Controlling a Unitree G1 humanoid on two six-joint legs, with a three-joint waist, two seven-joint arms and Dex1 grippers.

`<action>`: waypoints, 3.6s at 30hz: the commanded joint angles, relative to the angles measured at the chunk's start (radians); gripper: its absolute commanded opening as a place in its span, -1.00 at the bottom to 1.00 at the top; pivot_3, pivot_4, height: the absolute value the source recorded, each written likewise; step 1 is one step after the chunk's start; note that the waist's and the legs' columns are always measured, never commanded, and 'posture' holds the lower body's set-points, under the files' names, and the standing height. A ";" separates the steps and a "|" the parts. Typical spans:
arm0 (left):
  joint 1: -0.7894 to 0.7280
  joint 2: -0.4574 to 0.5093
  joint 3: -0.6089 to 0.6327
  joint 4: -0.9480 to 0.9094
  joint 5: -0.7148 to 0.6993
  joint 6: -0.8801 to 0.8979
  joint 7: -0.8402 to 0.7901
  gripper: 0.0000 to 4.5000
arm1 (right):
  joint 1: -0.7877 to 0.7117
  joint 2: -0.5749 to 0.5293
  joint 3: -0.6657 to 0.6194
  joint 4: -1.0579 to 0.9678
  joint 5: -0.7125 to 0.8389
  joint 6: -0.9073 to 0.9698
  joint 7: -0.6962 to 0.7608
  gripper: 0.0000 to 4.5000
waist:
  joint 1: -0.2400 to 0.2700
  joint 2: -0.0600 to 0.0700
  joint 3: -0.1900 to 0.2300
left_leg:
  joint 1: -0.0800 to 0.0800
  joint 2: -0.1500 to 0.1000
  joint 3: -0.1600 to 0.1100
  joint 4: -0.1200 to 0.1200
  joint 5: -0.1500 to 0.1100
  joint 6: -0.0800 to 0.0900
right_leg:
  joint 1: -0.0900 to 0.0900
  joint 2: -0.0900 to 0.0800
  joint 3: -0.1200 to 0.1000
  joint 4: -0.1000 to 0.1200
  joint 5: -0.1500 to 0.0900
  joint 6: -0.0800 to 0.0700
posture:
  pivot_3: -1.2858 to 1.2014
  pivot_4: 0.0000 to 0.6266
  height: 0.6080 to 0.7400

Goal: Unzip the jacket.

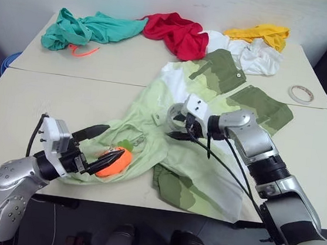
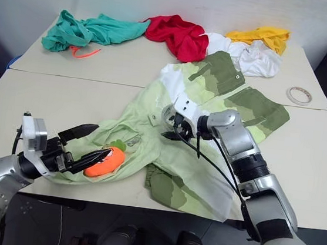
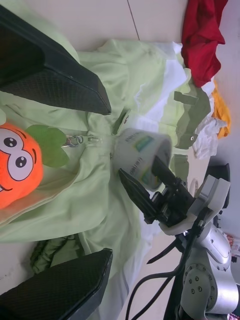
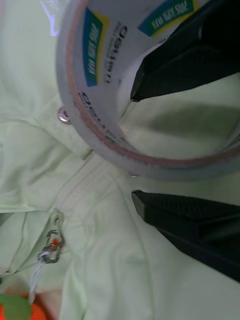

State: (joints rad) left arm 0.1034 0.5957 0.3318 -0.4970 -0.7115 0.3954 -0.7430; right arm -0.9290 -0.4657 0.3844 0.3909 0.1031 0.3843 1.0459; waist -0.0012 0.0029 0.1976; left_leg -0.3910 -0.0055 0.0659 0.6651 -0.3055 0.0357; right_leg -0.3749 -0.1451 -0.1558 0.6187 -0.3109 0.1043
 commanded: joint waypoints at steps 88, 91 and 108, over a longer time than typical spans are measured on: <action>-0.329 0.088 -0.161 0.321 0.213 -0.043 -0.254 -0.65 | 0.597 -0.326 -0.633 -0.194 0.282 -0.237 -0.024 1.00 | 0.026 0.001 0.003 | 0.002 -0.001 0.004 0.001 0.002 0.001 | 0.001 -0.001 0.001 0.000 0.002 0.003 | 0.03 -0.52 1.00; -0.283 0.143 -0.117 0.276 0.186 -0.012 -0.272 -0.26 | 0.524 -0.328 -0.621 -0.079 0.241 -0.266 -0.054 1.00 | 0.023 0.001 0.003 | 0.001 0.000 0.003 0.001 0.002 0.001 | 0.001 -0.001 0.001 0.000 0.002 0.003 | 0.03 -0.52 1.00; -0.333 0.241 -0.287 0.107 0.243 -0.057 -0.362 0.83 | -0.040 -0.302 -0.560 0.645 0.026 -0.133 -0.469 1.00 | -0.003 0.002 0.004 | 0.001 -0.001 0.004 -0.001 0.002 0.000 | 0.000 0.000 0.002 -0.001 0.001 0.003 | 0.03 -0.52 1.00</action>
State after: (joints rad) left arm -0.2071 0.8520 0.1012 -0.3769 -0.5151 0.3583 -1.1227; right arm -0.9270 -0.7668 -0.1722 0.9764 0.1552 0.2741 0.6318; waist -0.0042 0.0051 0.2011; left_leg -0.3904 -0.0056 0.0698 0.6640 -0.3030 0.0358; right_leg -0.3749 -0.1451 -0.1541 0.6180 -0.3094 0.1071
